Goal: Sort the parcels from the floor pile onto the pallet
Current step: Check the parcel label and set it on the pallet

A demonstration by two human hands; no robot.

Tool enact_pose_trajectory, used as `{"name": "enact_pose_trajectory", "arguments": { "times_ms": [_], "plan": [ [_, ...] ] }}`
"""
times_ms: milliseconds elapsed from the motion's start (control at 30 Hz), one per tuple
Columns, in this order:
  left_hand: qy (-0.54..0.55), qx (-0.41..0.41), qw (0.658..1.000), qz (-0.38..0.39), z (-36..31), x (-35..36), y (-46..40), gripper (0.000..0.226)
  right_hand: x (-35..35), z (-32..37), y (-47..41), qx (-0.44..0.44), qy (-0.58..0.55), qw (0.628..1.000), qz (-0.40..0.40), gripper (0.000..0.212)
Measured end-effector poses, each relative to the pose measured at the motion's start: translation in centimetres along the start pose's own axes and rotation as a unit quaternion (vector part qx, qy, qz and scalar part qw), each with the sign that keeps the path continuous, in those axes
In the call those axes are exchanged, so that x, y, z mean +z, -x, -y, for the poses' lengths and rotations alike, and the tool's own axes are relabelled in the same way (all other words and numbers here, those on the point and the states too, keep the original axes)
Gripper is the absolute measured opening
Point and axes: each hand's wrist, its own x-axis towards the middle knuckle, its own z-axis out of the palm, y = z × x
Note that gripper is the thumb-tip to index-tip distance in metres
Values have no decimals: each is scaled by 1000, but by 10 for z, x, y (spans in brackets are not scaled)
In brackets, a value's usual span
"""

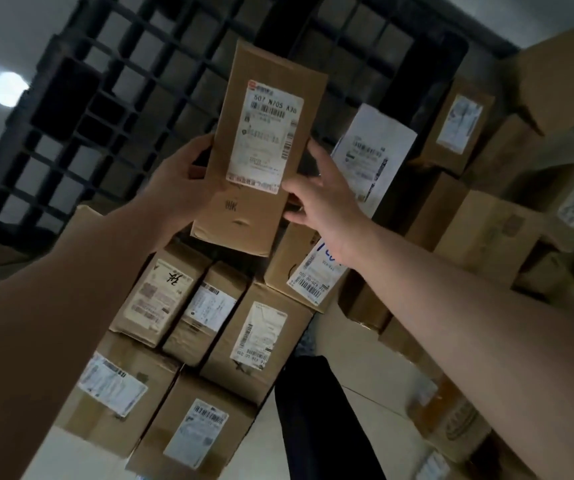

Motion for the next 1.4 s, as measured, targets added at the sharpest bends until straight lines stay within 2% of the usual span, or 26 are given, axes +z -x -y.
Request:
{"name": "enact_pose_trajectory", "arguments": {
  "times_ms": [333, 567, 800, 900, 967, 1133, 1233, 1300, 1400],
  "plan": [
    [20, -59, 997, 39, 68, 30, -37, 65, 20, -79, -42, 43, 33, 998, -16, 80],
    [23, -80, 996, 31, 82, 41, -55, 53, 18, -84, -55, 59, 103, 992, -33, 65],
    [10, -90, 995, 49, 89, 50, -64, 57, 20, -79, -59, 65, 224, 969, -76, 29],
    [11, -96, 993, 61, 95, 54, -66, 54, 18, -80, -61, 50, 259, 960, -97, 21],
    [11, -102, 992, 68, 99, 55, -67, 53, 15, -79, -63, 40, 267, 956, -117, 23],
    [8, -94, 994, 64, 102, 62, -71, 50, 13, -74, -69, 66, 239, 958, -143, 32],
    [0, -91, 994, 65, 103, 67, -72, 48, 10, -68, -72, 88, 160, 971, -152, 16],
    [-12, -87, 994, 70, 104, 69, -73, 50, 8, -63, -73, 105, 104, 977, -153, 30],
    [-38, -78, 993, 80, 106, 70, -75, 62, 8, -60, -74, 112, 92, 978, -149, 35]
  ]
}}
